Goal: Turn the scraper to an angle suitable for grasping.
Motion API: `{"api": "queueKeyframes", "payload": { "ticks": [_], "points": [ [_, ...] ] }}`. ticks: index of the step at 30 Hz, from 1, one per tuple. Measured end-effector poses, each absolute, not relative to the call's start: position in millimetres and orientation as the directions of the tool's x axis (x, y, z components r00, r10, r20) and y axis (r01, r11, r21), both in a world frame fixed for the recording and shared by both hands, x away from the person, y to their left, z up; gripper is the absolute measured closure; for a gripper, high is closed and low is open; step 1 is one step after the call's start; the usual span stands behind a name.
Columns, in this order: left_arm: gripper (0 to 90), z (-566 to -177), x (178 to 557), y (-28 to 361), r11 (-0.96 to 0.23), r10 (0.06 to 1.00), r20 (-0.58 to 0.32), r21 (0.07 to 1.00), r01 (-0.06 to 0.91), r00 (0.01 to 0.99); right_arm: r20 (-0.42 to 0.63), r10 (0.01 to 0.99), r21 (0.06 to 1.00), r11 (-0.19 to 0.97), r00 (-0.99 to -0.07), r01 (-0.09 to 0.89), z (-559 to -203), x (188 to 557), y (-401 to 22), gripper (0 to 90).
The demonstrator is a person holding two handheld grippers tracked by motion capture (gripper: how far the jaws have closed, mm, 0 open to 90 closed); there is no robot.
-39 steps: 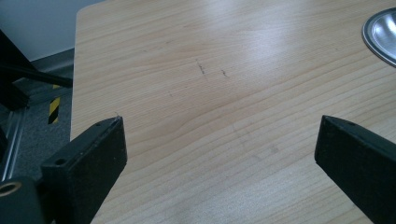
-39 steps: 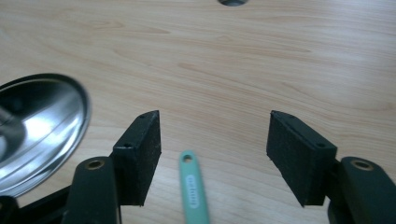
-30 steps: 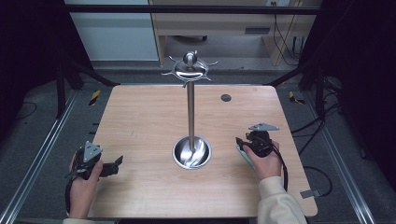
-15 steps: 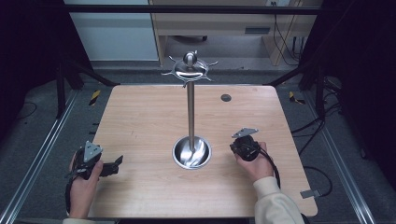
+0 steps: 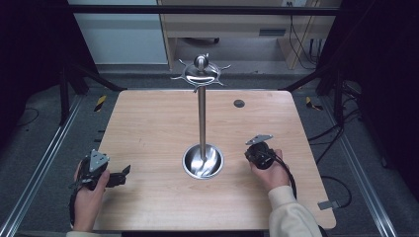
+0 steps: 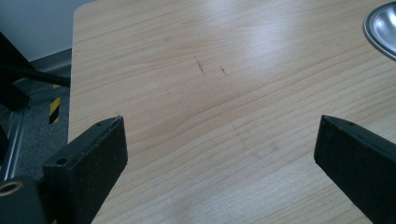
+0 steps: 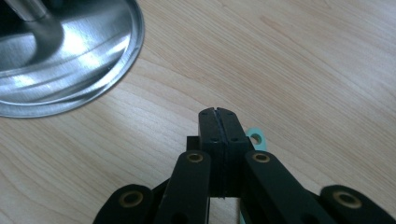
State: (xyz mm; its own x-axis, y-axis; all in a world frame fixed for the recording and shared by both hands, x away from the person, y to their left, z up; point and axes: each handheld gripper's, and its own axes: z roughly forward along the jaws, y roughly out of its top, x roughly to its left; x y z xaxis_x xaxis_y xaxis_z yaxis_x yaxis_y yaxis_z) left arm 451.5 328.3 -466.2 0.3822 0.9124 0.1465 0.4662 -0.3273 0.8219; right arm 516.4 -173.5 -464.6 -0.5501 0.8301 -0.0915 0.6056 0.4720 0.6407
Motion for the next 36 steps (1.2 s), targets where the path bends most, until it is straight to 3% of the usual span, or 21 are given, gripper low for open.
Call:
{"api": "queueKeyframes", "payload": {
  "ticks": [16, 36],
  "points": [
    [2.5, -467, 452, 326, -0.337, 0.908, 0.153, 0.818, 0.466, 0.389, -0.100, 0.847, 0.561, 0.481, -0.522, 0.673, -480, 529, -180, 90.0],
    [2.5, -468, 452, 321, -0.369, 0.894, 0.167, 0.801, 0.472, 0.415, -0.093, 0.902, 0.564, 0.397, -0.422, 0.724, -479, 533, -205, 90.0]
  ]
}}
